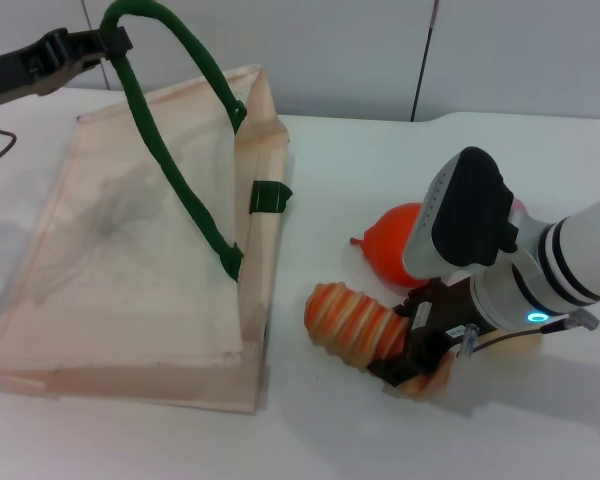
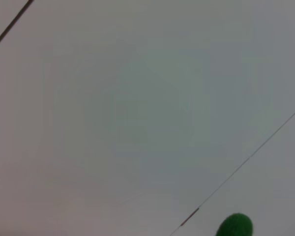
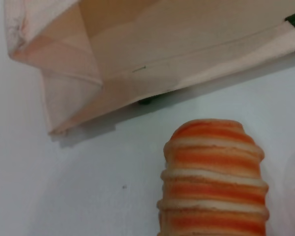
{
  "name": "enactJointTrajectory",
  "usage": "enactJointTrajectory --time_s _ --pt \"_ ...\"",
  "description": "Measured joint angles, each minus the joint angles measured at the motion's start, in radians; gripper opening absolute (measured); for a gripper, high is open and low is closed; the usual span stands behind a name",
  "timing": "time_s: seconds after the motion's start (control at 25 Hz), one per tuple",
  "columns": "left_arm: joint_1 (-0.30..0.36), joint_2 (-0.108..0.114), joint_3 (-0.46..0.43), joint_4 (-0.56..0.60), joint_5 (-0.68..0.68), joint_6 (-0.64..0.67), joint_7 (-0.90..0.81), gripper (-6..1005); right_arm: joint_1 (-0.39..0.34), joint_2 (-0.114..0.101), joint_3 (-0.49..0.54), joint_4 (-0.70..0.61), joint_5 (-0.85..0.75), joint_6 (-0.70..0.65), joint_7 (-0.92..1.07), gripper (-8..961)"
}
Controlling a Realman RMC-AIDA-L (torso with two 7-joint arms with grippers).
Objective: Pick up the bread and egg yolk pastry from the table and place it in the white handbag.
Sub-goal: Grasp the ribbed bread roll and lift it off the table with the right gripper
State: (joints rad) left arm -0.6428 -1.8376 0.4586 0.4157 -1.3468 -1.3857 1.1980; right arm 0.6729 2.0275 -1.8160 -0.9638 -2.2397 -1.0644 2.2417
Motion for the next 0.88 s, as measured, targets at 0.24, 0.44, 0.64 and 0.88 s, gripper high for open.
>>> enactJointTrajectory --time_s 0.24,0.44,0.64,0.88 --pt "0.0 0.0 0.0 0.0 0.0 -0.001 -0.001 115 0.001 0.0 0.002 -0.007 -0.004 -0.021 -0.002 794" --pt "0.0 0.0 0.0 0.0 0.0 -0.001 -0.003 115 -0.001 0.0 0.007 -0.013 -0.004 -0.033 -0.007 745" --pt "0.001 0.0 0.0 0.0 -0.002 -0.017 -0.006 115 -0.012 0.0 0.011 -0.048 -0.008 -0.046 -0.008 697" --pt "0.0 0.001 0.0 0.0 -0.012 -0.062 -0.006 115 -0.04 -0.004 0.054 -0.116 -0.014 -0.075 -0.017 651"
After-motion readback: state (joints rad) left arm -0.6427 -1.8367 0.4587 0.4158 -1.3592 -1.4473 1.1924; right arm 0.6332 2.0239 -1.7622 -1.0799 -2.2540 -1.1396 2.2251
